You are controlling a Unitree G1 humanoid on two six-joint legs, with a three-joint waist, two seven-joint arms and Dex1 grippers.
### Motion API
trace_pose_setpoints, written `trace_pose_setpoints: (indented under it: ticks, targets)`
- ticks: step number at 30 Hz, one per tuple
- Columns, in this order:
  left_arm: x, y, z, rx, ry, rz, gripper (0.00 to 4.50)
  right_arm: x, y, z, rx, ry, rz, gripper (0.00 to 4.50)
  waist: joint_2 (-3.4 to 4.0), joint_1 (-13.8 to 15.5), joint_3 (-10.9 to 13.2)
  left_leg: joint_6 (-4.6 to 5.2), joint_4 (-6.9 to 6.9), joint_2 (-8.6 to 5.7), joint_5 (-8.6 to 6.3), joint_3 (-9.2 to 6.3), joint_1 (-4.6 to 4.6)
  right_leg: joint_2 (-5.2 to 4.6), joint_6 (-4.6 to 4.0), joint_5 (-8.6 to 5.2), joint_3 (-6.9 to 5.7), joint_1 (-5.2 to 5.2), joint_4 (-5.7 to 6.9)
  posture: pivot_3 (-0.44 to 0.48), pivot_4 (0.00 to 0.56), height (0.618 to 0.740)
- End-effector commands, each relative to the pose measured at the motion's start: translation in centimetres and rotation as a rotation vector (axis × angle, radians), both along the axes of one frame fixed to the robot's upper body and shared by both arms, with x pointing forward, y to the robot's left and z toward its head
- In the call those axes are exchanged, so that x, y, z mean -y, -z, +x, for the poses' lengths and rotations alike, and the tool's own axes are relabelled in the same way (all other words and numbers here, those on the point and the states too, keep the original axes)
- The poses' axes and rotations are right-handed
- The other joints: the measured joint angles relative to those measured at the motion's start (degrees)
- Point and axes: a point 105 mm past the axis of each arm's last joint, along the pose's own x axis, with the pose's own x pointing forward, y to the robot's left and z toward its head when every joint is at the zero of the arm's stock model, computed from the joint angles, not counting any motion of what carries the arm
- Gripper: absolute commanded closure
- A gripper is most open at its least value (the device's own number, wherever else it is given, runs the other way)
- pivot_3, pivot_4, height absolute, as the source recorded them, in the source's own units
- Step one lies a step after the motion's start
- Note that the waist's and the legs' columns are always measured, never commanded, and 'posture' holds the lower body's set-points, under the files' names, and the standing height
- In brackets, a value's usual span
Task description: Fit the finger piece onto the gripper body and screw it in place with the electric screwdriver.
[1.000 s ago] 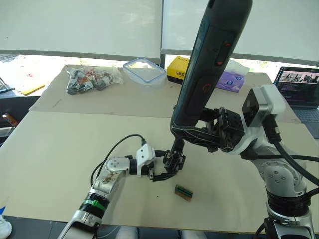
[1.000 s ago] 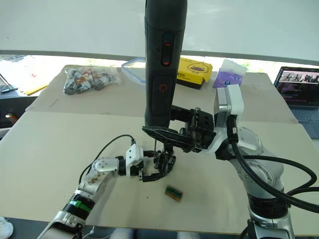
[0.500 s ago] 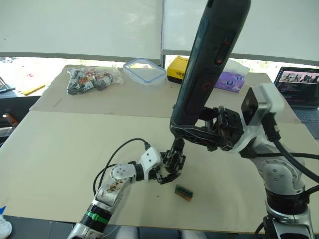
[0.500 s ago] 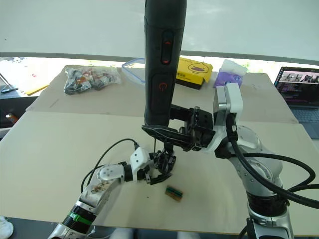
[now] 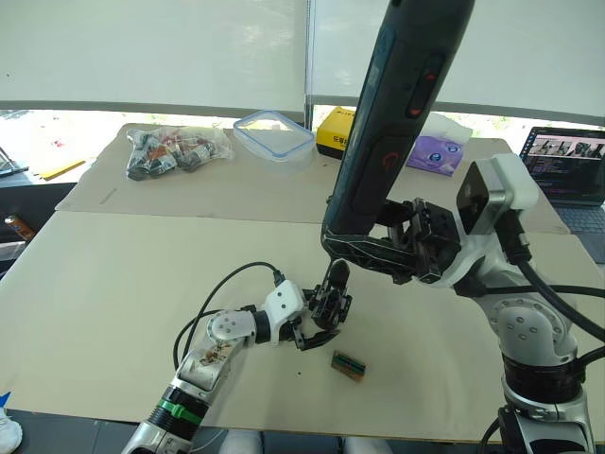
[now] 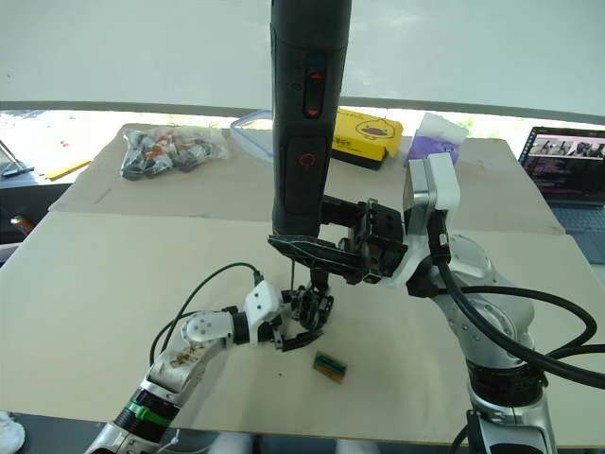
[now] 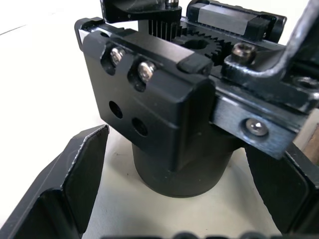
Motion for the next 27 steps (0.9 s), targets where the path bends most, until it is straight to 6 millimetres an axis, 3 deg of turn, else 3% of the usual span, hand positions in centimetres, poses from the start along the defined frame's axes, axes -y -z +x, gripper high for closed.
trace_pose_setpoints:
  ticks: [1, 3, 27]
  targets:
    - [0.1, 0.8, -0.2, -0.035, 0.007, 0.012, 1.23, -0.2, -1.0, -0.8, 0.059, -0.023, 0.006, 2.54, 0.0, 0.02, 0.0, 0.0, 0.0, 0.0, 0.0, 0.0, 0.0, 0.0, 0.0, 0.0, 0.0, 0.0, 0.0, 0.0, 0.15, 0.74]
    - [0.2, 0.9, -0.3, -0.039, 0.011, 0.016, 2.15, -0.3, -0.9, -0.8, 0.061, -0.023, 0.001, 2.54, 0.0, 0.06, 0.0, 0.0, 0.0, 0.0, 0.0, 0.0, 0.0, 0.0, 0.0, 0.0, 0.0, 0.0, 0.0, 0.0, 0.15, 0.74]
    - [0.4, 1.2, -0.4, -0.038, 0.021, 0.026, 2.15, -1.3, 1.6, 0.5, 0.057, 0.023, -0.068, 2.54, 0.0, 0.18, 0.0, 0.0, 0.01, 0.0, 0.0, 0.0, 0.0, 0.0, 0.0, 0.0, 0.0, 0.02, -0.02, 0.0, 0.15, 0.74]
